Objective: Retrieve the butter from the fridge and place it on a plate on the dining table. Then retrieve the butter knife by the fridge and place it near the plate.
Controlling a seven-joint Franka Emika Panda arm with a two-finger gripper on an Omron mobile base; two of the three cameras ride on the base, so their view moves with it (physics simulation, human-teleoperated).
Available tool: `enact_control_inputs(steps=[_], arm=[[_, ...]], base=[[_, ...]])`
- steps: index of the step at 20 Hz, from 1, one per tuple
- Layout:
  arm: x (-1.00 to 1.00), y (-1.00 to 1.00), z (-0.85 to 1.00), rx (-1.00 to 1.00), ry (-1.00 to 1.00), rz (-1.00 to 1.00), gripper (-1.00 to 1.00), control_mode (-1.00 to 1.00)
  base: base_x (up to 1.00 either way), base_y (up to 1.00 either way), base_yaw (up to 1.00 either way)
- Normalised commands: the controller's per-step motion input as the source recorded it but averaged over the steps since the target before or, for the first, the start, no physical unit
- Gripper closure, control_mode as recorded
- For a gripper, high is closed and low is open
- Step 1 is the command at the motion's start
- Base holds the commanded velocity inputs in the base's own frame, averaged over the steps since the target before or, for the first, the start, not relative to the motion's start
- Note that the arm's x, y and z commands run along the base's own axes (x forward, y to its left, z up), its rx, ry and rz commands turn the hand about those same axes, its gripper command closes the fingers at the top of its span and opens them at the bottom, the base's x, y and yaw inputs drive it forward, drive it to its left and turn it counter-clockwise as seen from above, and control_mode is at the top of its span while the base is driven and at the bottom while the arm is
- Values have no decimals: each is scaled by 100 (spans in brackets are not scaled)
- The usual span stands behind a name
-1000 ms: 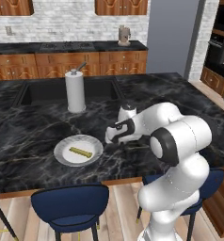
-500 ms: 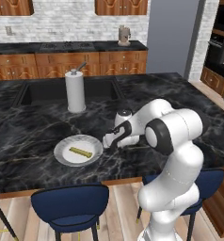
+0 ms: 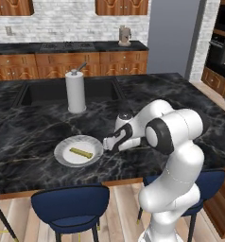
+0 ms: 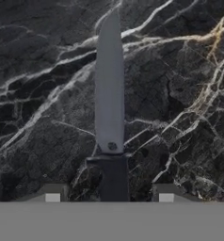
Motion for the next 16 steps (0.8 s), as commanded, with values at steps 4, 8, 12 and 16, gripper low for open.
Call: enact_control_inputs(steps=[4,8,12,16], arm=[[-1,0,22,-1,0,0,-100,-100],[-31,-1,95,-2,3,0,-100,-100],[-55,0,100,0,9,0,-100,-100],[-77,2,99,1,18,1,-100,-100]], base=[[0,0,0],[0,0,0],[0,0,0],[0,0,0]])
